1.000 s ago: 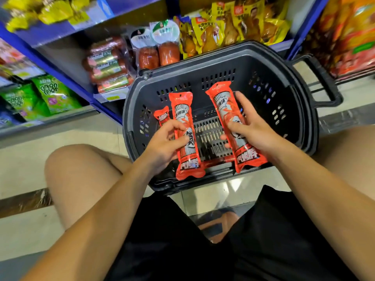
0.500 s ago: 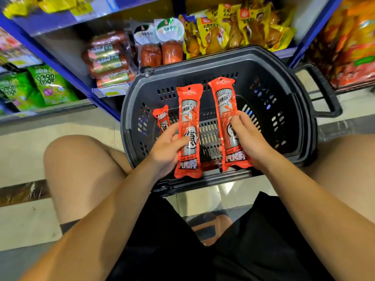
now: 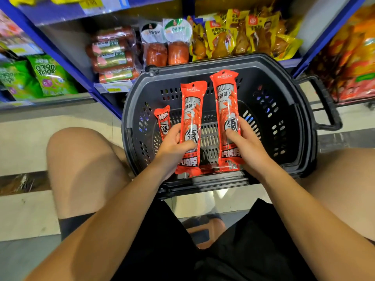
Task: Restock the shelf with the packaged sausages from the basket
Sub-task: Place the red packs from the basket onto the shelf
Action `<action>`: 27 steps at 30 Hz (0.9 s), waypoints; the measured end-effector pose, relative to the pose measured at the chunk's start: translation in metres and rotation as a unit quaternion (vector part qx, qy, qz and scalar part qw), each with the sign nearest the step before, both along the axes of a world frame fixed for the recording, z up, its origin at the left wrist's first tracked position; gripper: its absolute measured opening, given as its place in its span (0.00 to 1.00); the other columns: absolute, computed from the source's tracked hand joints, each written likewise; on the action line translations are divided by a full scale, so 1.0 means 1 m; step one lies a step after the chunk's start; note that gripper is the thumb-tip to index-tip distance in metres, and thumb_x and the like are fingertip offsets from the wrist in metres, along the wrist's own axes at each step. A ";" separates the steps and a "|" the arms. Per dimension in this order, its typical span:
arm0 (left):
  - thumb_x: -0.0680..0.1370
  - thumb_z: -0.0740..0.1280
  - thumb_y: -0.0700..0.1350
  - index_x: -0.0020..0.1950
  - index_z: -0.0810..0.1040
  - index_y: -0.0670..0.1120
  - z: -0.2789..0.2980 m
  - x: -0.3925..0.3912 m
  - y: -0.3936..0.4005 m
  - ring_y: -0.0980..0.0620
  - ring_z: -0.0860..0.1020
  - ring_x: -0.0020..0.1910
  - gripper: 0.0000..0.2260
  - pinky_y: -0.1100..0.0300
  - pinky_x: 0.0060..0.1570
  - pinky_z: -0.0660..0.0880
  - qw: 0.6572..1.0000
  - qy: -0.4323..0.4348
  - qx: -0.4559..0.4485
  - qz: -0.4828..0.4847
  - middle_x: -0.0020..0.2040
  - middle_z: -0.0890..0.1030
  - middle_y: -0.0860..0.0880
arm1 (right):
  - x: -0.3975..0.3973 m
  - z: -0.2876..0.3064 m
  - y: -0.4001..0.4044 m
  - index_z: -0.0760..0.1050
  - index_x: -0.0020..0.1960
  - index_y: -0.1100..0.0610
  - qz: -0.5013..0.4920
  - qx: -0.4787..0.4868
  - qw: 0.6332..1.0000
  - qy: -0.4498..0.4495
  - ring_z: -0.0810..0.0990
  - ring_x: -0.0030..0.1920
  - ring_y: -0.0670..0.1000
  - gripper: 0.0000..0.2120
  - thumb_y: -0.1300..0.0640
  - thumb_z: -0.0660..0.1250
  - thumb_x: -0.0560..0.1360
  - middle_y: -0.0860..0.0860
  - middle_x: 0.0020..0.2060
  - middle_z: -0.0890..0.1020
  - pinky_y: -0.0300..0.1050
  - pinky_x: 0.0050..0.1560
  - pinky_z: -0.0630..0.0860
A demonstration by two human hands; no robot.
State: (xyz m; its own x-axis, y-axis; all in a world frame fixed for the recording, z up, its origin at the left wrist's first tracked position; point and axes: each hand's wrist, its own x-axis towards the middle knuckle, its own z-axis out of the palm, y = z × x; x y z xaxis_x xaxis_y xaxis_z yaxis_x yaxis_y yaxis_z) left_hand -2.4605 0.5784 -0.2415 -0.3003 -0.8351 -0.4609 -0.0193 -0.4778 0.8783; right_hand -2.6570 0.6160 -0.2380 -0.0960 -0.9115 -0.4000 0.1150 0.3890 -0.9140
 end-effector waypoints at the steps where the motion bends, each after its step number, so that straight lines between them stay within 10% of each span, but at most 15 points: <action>1: 0.68 0.68 0.37 0.65 0.72 0.47 0.000 0.000 0.000 0.44 0.80 0.50 0.25 0.42 0.50 0.78 1.000 0.003 -0.011 -0.001 0.53 0.81 0.43 | 0.001 0.000 -0.001 0.70 0.69 0.46 0.000 -0.004 1.000 0.008 0.83 0.56 0.51 0.17 0.55 0.61 0.81 0.49 0.57 0.83 0.55 0.56 0.79; 10: 0.77 0.68 0.43 0.72 0.66 0.62 0.035 -0.003 -0.011 0.49 0.73 0.67 0.27 0.42 0.64 0.72 0.994 -0.021 -0.107 -0.020 0.65 0.78 0.51 | -0.001 0.033 -0.006 0.65 0.72 0.40 -0.007 -0.035 0.998 0.057 0.83 0.57 0.50 0.19 0.47 0.58 0.82 0.47 0.60 0.81 0.55 0.57 0.80; 15: 0.76 0.68 0.39 0.74 0.62 0.58 0.083 -0.005 -0.024 0.53 0.79 0.60 0.30 0.45 0.58 0.77 0.982 -0.034 -0.185 0.009 0.60 0.80 0.49 | -0.014 0.080 -0.017 0.65 0.70 0.46 -0.023 -0.087 0.988 0.125 0.83 0.51 0.49 0.26 0.58 0.68 0.74 0.48 0.53 0.81 0.44 0.43 0.80; 27: 0.72 0.70 0.31 0.73 0.63 0.55 0.219 -0.013 -0.059 0.53 0.82 0.53 0.34 0.50 0.51 0.80 0.944 0.008 -0.329 0.031 0.58 0.81 0.47 | -0.027 0.214 -0.060 0.75 0.62 0.44 -0.037 -0.259 0.936 0.238 0.81 0.52 0.49 0.24 0.53 0.71 0.66 0.50 0.55 0.82 0.47 0.51 0.79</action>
